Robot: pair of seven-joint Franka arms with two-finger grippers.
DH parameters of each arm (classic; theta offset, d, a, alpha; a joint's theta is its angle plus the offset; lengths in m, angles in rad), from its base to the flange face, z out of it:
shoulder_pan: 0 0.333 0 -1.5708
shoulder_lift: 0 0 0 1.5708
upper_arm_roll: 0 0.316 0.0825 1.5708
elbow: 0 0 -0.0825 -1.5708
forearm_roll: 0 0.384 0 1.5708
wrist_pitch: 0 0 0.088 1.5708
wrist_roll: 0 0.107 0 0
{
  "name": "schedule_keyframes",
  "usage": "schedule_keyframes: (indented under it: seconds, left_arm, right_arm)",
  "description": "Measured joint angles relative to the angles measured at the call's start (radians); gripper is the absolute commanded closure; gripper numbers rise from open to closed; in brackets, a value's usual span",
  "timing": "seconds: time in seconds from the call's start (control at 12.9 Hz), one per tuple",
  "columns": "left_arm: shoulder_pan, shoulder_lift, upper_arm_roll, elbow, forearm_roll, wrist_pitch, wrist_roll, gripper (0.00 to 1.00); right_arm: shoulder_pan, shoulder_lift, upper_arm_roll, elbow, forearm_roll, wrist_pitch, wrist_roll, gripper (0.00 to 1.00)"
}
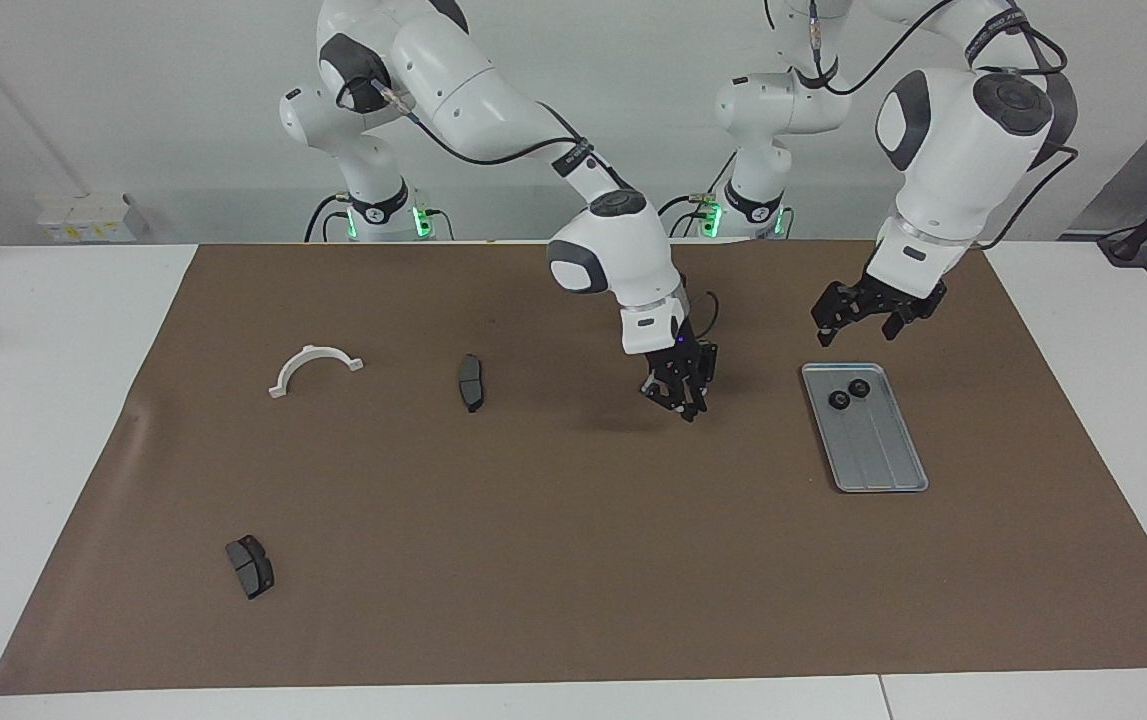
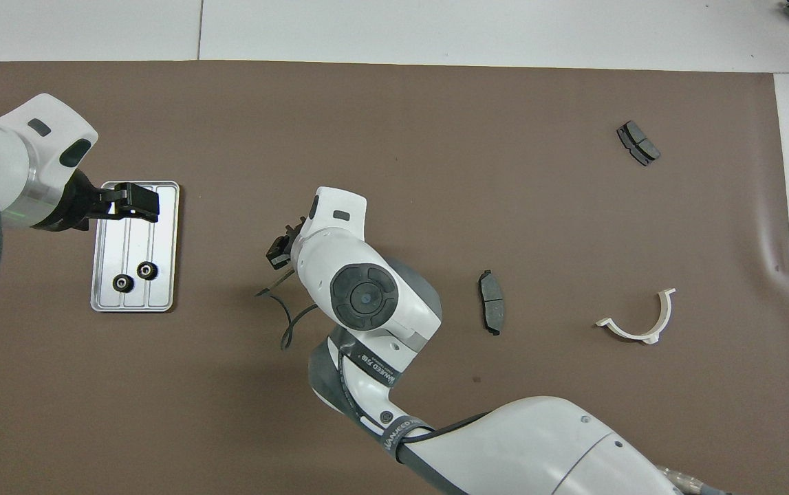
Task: Pick bearing gear from pile to tray
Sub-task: 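Carry the third bearing with the right gripper to the center and release, then grasp the third bearing with the left gripper while the right gripper withdraws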
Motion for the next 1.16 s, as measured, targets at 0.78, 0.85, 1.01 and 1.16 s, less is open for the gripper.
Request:
schedule_keyframes:
  seconds: [0.78,0.85,1.01,1.16]
  left_arm:
    - [-0.027,0.031,-0.001,-0.092,0.000,0.189,-0.145,0.00]
    - [-0.044,0.049,-0.001,-0.116,0.000,0.238,-0.203,0.00]
    - [-0.090,0.084,-0.001,-0.163,0.004,0.331,-0.334,0.00]
    - [-0.157,0.150,-0.002,-0.174,0.077,0.399,-0.489,0.00]
  right_arm:
    - [-0.083,-0.007,-0.022,0.091,0.003,-0.043,0.040,0.51]
    - [-0.122,-0.031,-0.022,0.100,0.007,-0.087,0.041,0.51]
    - [-0.223,-0.086,-0.015,0.105,0.047,-0.205,0.041,0.51]
    - [-0.337,-0.122,0.011,0.105,0.075,-0.321,0.015,0.51]
